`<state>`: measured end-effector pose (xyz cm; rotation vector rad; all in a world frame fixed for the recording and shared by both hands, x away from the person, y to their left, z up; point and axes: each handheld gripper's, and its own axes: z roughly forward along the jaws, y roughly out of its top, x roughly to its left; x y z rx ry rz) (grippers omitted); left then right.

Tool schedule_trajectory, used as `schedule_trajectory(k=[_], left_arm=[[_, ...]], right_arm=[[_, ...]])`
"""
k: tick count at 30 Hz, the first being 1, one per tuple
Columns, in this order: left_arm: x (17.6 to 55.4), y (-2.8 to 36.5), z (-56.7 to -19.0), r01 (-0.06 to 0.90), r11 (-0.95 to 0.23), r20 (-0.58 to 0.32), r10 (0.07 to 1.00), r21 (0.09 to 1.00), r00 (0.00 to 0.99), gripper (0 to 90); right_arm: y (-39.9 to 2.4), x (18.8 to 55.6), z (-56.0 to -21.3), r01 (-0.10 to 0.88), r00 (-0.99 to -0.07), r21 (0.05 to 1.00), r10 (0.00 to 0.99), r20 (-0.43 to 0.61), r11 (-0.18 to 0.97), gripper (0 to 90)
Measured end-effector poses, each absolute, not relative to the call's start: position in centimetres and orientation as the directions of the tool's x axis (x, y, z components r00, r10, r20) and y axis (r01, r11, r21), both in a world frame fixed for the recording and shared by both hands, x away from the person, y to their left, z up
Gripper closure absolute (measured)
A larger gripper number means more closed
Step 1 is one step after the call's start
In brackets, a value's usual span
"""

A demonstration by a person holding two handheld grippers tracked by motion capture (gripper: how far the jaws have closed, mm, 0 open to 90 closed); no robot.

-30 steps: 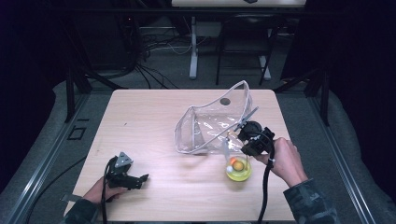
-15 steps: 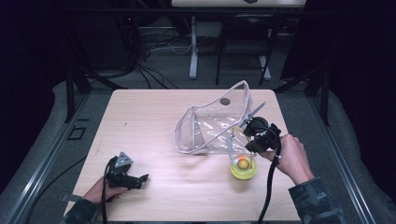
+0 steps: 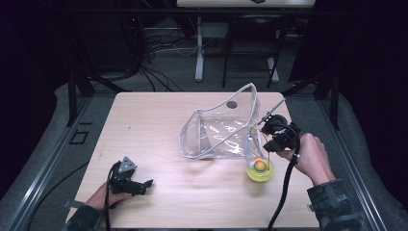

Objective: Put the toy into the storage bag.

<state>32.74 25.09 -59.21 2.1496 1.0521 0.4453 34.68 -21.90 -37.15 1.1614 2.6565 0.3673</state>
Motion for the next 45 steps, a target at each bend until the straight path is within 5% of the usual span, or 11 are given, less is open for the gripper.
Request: schedule_trajectory(k=[45], left_arm=[[32.7,25.1,-59.2,0.553,-0.432,0.004,0.790,0.713,0.613,0.0]], right_arm=[[-26.6,38.2,-33.0,0.775,-0.556,0.268,0.819,-0.143,0.573,87.8]])
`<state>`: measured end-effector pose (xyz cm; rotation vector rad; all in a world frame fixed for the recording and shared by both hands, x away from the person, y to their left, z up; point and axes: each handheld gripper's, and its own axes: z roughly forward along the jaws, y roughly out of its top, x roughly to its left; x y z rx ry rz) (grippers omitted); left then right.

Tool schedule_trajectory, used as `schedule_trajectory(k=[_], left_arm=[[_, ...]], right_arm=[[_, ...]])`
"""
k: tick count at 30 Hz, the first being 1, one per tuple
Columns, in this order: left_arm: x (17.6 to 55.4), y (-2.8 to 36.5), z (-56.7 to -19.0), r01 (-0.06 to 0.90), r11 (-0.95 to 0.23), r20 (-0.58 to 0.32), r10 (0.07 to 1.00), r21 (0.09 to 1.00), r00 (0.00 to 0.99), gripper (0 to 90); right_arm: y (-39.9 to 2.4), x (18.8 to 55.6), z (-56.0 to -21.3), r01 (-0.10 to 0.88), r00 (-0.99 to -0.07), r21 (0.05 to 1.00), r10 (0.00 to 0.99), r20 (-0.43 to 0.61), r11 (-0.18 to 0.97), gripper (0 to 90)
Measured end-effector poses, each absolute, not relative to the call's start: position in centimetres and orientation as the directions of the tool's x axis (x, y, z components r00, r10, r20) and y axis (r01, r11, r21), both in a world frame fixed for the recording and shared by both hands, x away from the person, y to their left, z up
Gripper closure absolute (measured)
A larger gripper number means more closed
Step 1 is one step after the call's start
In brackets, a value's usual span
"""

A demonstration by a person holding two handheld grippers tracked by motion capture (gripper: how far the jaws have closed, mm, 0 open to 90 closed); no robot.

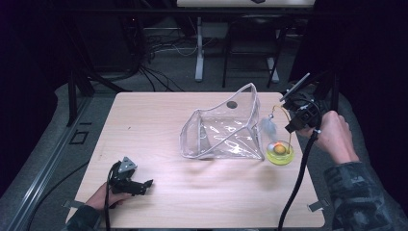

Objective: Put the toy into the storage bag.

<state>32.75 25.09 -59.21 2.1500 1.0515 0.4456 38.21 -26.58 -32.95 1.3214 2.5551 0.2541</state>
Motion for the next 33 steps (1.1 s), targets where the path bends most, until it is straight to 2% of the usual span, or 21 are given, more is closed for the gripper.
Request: schedule_trajectory(k=[33], left_arm=[[32.8,25.1,-59.1,0.557,-0.437,-0.001,0.786,0.707,0.618,0.0]], right_arm=[[-25.4,40.1,-26.9,0.756,-0.539,0.318,0.820,-0.193,0.572,87.8]])
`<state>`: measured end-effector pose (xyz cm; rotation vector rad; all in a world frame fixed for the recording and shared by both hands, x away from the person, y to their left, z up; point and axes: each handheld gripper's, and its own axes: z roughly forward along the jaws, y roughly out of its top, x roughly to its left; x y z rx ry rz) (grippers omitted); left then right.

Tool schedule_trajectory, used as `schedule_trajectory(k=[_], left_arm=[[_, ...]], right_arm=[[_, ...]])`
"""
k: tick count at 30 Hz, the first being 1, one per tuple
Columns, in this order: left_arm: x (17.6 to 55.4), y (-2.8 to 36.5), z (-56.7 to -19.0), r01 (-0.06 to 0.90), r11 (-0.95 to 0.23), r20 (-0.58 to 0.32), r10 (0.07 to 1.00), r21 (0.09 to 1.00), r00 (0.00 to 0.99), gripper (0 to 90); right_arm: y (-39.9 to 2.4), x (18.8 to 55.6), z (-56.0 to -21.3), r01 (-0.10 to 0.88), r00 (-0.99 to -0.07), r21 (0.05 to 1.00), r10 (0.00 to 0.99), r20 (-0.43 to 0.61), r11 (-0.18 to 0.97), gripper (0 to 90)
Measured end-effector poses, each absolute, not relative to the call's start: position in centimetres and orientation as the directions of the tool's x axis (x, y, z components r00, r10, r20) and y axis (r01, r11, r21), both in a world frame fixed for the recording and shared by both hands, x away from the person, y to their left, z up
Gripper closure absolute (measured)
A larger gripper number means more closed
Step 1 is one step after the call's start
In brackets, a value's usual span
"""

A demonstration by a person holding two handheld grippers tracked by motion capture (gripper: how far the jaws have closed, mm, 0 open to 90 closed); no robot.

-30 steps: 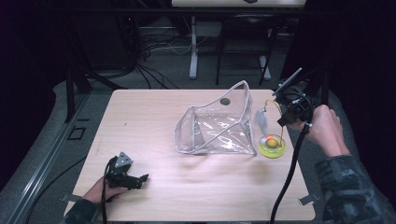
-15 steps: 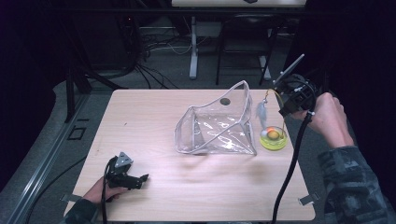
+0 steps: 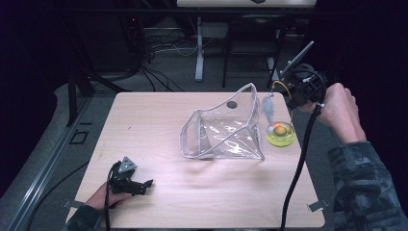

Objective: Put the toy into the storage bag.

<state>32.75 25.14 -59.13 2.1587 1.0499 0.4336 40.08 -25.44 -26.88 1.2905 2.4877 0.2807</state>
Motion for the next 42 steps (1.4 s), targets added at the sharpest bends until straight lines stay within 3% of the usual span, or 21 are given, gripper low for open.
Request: schedule_trajectory(k=[42], left_arm=[[32.7,25.1,-59.1,0.557,-0.437,-0.001,0.787,0.707,0.617,0.0]], right_arm=[[-21.1,40.9,-20.2,0.694,-0.573,0.337,0.772,-0.276,0.636,87.7]])
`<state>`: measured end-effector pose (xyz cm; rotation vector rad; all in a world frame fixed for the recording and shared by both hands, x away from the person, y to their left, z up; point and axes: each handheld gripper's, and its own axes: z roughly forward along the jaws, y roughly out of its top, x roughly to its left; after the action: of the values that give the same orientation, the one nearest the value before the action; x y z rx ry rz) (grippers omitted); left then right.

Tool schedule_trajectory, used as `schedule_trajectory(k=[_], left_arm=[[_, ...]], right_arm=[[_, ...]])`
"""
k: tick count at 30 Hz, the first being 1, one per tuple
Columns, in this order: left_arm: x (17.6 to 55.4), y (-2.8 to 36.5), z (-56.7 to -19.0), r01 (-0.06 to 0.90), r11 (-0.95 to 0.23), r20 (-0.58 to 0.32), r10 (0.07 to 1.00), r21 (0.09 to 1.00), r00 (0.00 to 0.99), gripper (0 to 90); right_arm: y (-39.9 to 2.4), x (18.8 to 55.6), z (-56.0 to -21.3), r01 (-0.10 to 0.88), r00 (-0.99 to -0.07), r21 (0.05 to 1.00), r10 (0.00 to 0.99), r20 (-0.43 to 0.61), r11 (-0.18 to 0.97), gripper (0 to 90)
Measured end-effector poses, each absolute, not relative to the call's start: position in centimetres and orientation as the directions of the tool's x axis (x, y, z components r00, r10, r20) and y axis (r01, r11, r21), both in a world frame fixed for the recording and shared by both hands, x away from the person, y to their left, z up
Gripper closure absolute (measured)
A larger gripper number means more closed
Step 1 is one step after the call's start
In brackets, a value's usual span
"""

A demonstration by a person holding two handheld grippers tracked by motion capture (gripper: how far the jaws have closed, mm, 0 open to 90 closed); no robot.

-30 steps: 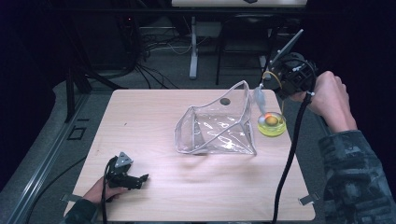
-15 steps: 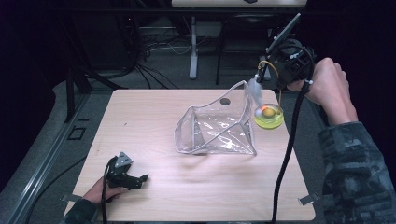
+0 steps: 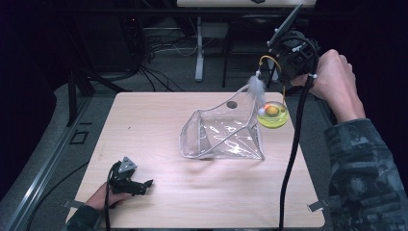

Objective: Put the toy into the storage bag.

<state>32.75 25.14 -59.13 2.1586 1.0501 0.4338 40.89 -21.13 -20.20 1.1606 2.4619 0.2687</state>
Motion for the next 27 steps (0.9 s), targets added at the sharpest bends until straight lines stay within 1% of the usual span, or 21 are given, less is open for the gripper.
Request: schedule_trajectory(k=[10,18,27], left_arm=[[32.7,25.1,-59.1,0.557,-0.437,-0.001,0.787,0.706,0.617,0.0],[32.8,25.1,-59.1,0.557,-0.437,-0.001,0.786,0.706,0.618,0.0],[32.8,25.1,-59.1,0.557,-0.437,0.000,0.786,0.706,0.618,0.0]], right_arm=[[-20.0,41.0,-19.3,0.670,-0.581,0.368,0.764,-0.280,0.645,87.7],[-18.9,41.1,-18.4,0.654,-0.587,0.373,0.753,-0.298,0.658,87.7],[-17.4,41.4,-18.2,0.629,-0.602,0.392,0.740,-0.301,0.671,87.7]])
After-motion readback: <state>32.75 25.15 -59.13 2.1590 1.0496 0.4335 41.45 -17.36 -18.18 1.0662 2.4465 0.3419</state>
